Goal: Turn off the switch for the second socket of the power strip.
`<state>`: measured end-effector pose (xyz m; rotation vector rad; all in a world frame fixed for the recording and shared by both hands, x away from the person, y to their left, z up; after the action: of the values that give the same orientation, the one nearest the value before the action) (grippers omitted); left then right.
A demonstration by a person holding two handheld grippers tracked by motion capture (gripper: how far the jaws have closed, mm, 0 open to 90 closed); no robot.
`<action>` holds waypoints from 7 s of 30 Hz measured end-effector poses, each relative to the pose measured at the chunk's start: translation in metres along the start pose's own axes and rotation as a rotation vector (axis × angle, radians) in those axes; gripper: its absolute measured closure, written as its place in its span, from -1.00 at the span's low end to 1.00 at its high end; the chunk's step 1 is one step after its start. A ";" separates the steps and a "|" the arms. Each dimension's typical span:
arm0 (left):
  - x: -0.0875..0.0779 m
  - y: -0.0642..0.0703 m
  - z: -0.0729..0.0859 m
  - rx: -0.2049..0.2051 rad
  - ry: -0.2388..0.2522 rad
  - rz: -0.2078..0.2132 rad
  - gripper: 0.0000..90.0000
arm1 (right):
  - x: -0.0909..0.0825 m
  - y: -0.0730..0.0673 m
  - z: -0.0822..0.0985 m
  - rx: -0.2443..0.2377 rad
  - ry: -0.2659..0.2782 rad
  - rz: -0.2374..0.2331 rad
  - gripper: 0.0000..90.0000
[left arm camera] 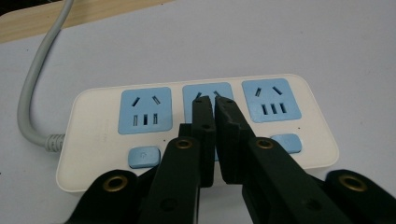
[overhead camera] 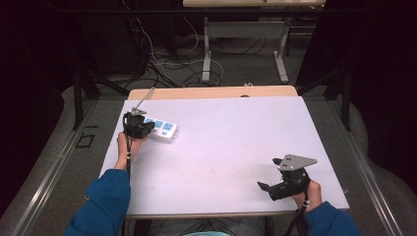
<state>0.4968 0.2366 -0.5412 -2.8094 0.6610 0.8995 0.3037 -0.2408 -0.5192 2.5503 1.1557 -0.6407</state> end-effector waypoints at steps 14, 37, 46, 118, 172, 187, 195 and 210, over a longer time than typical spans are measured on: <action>0.004 0.000 0.005 0.020 -0.013 0.005 1.00 | 0.000 0.000 0.000 0.000 0.005 0.005 -0.91; 0.006 0.000 0.008 0.043 -0.023 0.007 1.00 | 0.000 0.000 0.000 0.006 0.000 0.005 -0.91; 0.006 0.000 0.009 0.031 -0.017 0.011 1.00 | 0.000 0.000 0.000 0.006 0.000 0.004 -0.91; 0.006 0.004 0.010 0.075 -0.029 -0.010 1.00 | 0.001 0.000 0.000 0.008 -0.011 0.001 -0.91; 0.007 0.006 0.011 0.070 -0.021 -0.020 1.00 | 0.001 0.000 0.000 0.007 -0.011 0.001 -0.91; 0.006 0.005 0.011 0.085 -0.033 -0.020 1.00 | 0.001 0.000 0.000 0.001 -0.010 0.003 -0.91; 0.006 0.005 0.011 0.085 -0.033 -0.019 1.00 | 0.001 0.000 0.000 0.001 -0.009 0.002 -0.91; 0.006 0.005 0.011 0.073 -0.014 -0.023 1.00 | 0.001 0.001 0.000 -0.003 -0.009 0.003 -0.91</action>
<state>0.4938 0.2323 -0.5535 -2.7386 0.6449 0.8720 0.3047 -0.2406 -0.5198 2.5439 1.1491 -0.6486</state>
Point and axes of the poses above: each handheld gripper's, and its own axes: x roughly forward along the jaws, z roughly out of its underside, y roughly to its right, the point moved 2 cm from there along x, roughly forward along the jaws, and after that the axes turned 6 degrees about y, right-handed, at the moved point
